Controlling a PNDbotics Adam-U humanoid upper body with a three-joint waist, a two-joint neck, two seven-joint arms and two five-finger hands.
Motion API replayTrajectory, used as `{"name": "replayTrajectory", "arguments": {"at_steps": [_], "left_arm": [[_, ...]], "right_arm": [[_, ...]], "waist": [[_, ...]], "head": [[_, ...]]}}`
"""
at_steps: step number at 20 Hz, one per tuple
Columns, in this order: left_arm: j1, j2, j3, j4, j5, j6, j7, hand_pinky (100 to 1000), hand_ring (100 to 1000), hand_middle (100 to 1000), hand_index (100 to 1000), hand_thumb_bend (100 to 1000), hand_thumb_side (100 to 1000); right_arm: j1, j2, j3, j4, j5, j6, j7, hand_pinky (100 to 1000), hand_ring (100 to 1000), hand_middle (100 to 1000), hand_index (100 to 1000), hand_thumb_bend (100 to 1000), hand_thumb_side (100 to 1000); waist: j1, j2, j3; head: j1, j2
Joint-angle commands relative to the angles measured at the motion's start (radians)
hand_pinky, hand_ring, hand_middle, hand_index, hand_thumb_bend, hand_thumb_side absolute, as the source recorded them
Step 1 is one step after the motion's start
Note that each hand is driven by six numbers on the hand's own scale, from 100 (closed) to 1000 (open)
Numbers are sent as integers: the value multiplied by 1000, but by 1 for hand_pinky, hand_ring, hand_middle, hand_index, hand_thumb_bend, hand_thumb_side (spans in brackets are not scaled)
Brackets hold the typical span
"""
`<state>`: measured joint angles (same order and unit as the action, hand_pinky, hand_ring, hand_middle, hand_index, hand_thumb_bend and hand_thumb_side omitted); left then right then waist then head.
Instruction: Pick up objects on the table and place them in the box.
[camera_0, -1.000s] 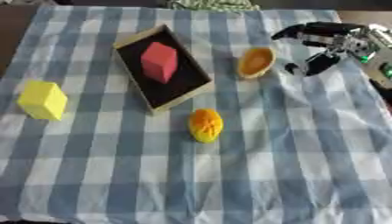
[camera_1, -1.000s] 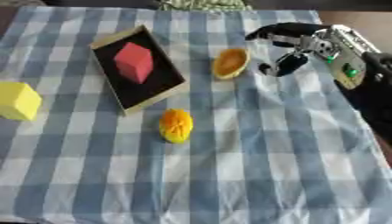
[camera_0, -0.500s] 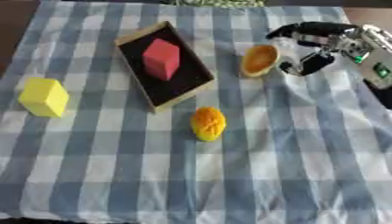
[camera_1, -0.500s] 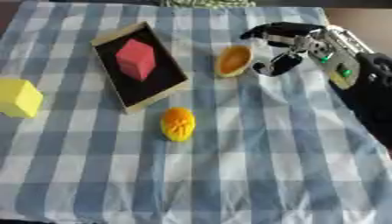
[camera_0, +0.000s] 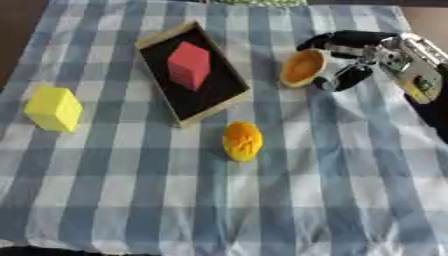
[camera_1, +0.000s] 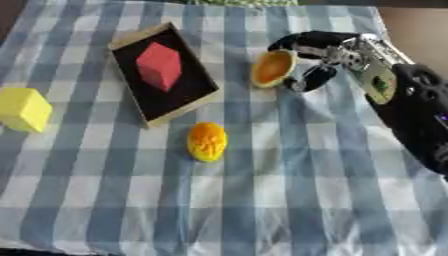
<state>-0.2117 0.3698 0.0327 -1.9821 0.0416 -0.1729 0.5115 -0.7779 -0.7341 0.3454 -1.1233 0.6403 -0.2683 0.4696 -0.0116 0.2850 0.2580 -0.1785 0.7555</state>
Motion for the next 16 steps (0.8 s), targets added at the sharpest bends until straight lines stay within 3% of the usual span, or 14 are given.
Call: {"name": "replayTrajectory", "arguments": {"at_steps": [1,5,10,13,16], "left_arm": [[-13,20,1,-18,4,-2,-3,774,743,781,839,257,555],[-12,20,1,-18,6,-2,-4,775,743,781,839,254,557],[-11,19,1,-18,7,-1,-4,775,743,782,839,251,559],[-10,20,1,-18,7,-1,-5,776,743,782,839,251,559],[-10,21,2,-18,6,-1,-6,777,743,782,840,250,559]], "right_arm": [[-25,-12,-11,17,25,-7,-1,959,973,946,1000,305,100],[-29,-2,-17,43,38,-14,-10,954,964,920,1000,249,100],[-31,5,-24,54,21,-3,-44,924,928,776,893,100,100],[-30,4,-27,48,-3,12,-85,907,900,671,792,100,100],[-28,-3,-26,31,-25,26,-111,907,895,665,787,100,100]], "waist": [[-14,3,3],[-14,7,7],[-13,8,7],[-13,8,6],[-13,6,4]], "head": [[-2,-12],[-1,-13],[0,-12],[1,-11],[3,-10]]}}
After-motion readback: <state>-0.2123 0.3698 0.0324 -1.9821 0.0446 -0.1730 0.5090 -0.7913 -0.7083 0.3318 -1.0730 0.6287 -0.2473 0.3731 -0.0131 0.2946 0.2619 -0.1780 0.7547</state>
